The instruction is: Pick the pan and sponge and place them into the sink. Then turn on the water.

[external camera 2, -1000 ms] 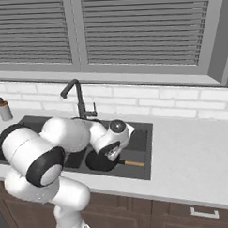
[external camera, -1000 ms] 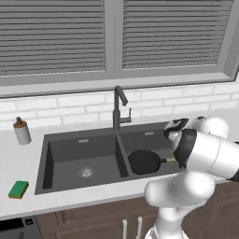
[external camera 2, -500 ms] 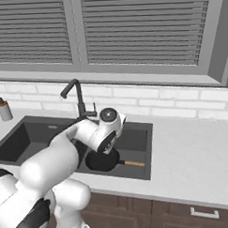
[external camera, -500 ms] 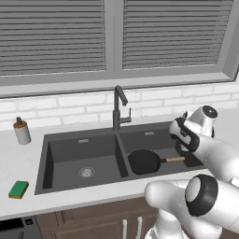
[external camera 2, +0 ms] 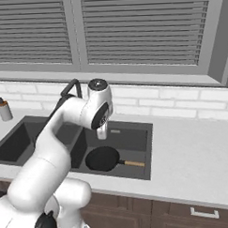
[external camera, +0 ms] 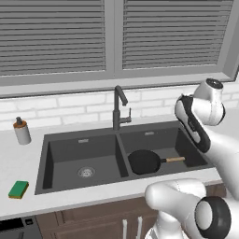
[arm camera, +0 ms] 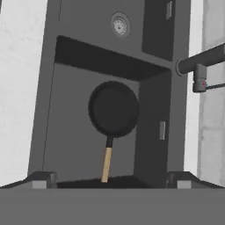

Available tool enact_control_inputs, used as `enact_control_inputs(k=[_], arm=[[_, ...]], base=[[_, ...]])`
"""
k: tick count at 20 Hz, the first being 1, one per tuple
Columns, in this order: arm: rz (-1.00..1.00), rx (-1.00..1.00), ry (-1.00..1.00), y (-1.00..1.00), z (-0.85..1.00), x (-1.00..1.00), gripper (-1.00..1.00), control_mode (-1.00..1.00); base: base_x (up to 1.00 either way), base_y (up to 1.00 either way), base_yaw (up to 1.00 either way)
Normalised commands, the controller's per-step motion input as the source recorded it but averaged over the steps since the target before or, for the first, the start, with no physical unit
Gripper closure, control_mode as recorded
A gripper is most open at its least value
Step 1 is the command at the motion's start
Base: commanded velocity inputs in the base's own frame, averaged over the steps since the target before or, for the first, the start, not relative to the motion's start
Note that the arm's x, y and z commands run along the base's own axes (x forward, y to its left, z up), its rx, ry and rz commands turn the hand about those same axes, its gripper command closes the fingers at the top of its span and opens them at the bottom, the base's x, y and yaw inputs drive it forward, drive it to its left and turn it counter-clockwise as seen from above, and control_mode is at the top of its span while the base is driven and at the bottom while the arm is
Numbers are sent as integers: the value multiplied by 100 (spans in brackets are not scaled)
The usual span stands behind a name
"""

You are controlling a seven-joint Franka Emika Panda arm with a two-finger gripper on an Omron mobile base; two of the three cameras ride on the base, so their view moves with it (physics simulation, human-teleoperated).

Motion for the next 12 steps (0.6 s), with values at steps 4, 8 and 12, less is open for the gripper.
enact_control_inputs(k=[4, 8, 12], arm=[[40, -29, -2, 72, 24, -65, -100, -100], [39, -27, 0, 92, 0, -53, -100, -100], [42, -25, 0, 100, 0, -42, -100, -100]], base=[[0, 0, 0], [0, 0, 0], [0, 0, 0]])
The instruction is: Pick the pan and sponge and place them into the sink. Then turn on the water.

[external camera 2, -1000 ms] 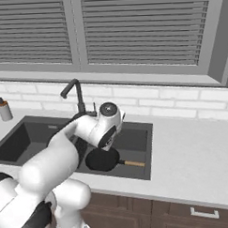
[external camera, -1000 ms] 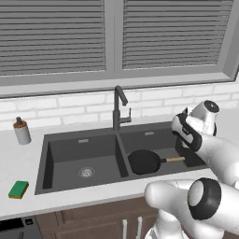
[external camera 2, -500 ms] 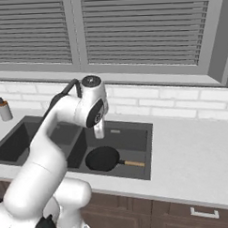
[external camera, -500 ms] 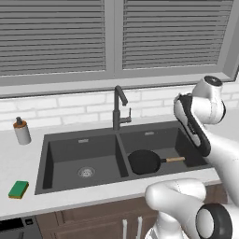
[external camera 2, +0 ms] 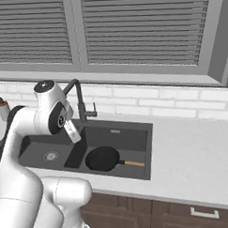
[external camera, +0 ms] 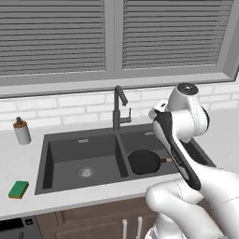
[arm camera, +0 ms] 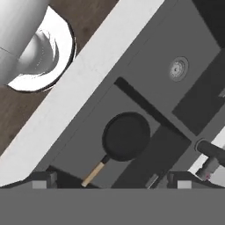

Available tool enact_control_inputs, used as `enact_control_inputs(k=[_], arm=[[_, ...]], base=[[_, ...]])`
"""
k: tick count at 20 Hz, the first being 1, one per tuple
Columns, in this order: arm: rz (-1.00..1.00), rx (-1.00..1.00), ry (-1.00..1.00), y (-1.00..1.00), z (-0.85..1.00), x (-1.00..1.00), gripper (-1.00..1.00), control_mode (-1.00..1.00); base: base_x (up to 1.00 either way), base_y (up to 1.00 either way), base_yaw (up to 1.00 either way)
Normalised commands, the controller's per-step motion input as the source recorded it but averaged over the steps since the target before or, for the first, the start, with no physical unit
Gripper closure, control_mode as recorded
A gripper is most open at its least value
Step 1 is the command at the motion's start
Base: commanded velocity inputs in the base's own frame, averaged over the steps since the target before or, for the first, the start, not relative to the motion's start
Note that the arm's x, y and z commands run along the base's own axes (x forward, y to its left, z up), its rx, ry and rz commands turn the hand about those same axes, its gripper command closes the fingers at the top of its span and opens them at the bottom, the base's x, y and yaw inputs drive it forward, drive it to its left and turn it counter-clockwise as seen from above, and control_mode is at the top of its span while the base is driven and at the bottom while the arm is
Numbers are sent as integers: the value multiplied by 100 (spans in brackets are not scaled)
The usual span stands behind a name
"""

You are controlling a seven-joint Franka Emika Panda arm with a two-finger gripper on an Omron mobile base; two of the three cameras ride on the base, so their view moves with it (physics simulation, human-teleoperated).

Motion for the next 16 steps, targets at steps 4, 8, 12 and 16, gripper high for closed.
enact_control_inputs(k=[4, 8, 12, 16], arm=[[44, -29, -16, 98, 0, -26, -100, -100], [43, -20, -13, 99, 0, -21, -100, -100], [35, -4, 0, 100, -4, -1, -100, -100], [28, 0, 1, 100, -7, 0, -100, -100]], base=[[0, 0, 0], [0, 0, 0], [0, 0, 0], [0, 0, 0]])
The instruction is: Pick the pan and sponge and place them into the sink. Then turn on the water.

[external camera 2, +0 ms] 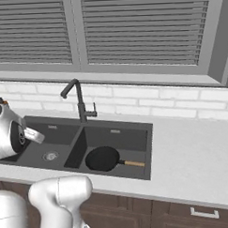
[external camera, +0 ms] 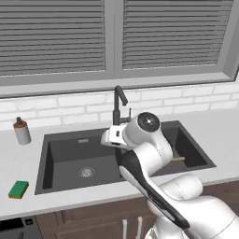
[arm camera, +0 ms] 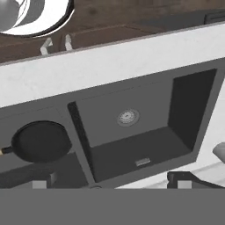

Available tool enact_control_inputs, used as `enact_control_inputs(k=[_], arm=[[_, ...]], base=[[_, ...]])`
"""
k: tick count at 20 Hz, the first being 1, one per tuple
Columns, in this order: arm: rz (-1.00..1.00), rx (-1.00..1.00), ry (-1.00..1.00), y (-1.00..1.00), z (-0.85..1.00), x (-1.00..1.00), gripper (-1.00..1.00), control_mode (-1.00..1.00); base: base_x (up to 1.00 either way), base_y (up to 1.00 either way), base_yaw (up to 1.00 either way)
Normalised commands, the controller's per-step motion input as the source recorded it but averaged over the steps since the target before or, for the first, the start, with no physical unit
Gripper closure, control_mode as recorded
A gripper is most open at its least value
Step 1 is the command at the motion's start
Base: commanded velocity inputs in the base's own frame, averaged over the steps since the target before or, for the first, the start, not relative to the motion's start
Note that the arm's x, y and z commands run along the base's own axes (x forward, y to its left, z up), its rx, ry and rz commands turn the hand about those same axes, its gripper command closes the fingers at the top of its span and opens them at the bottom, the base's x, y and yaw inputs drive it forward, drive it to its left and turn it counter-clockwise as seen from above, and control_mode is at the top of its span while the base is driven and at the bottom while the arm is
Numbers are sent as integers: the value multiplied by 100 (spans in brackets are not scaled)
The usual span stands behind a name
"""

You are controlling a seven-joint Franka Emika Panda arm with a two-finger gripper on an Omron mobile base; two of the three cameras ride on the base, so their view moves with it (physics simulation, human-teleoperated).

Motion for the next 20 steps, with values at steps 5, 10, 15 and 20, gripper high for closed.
enact_control_inputs(k=[5, 10, 15, 20], arm=[[11, 0, 5, 99, -1, -3, -100, -100], [-3, 1, 0, 89, -16, -3, -100, -100], [-4, 0, 10, 82, -31, 0, -100, -100], [0, 0, 29, 58, -29, 24, -100, -100]], base=[[0, 0, 0], [0, 0, 0], [0, 0, 0], [0, 0, 0]])
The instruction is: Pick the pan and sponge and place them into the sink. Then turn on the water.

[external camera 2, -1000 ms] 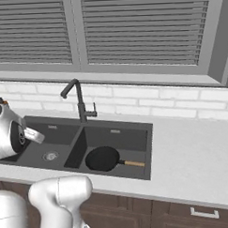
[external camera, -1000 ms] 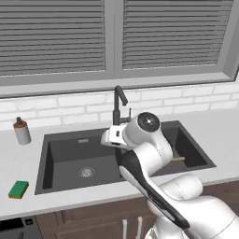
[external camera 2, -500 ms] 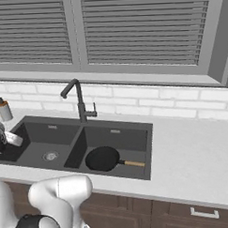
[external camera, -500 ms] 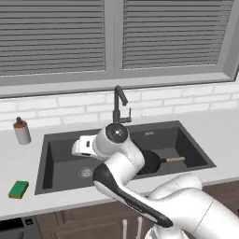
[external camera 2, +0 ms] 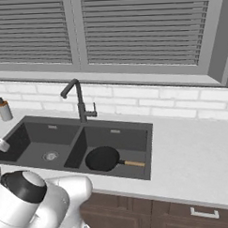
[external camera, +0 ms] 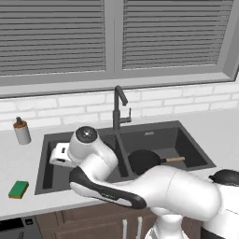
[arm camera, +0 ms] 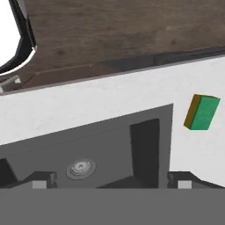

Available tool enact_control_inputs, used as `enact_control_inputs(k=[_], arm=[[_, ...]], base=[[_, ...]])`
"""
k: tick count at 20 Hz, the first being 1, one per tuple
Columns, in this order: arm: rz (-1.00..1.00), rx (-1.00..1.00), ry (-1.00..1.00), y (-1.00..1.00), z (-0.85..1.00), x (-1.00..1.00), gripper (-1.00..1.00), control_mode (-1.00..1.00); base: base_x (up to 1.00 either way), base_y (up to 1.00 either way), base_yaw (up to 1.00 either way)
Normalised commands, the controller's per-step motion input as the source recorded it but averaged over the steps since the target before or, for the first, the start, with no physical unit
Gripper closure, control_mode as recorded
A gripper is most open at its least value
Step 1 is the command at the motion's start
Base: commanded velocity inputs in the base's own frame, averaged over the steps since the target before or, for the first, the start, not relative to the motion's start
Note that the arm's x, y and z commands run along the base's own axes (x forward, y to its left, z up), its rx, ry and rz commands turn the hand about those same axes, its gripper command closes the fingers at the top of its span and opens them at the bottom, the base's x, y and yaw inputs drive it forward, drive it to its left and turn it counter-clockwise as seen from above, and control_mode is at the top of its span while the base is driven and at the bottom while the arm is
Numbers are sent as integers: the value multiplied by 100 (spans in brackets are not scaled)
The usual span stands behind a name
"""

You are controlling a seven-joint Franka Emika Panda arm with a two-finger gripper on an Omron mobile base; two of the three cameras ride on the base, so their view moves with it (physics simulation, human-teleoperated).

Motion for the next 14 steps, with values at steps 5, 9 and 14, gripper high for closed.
enact_control_inputs(k=[5, 9, 14], arm=[[0, 0, 23, 55, -30, 30, -100, -100], [0, 0, 6, 68, -31, 11, -100, -100], [0, 0, 0, 62, -23, 0, -100, -100]], base=[[0, 0, 0], [0, 0, 0], [0, 0, 0]])
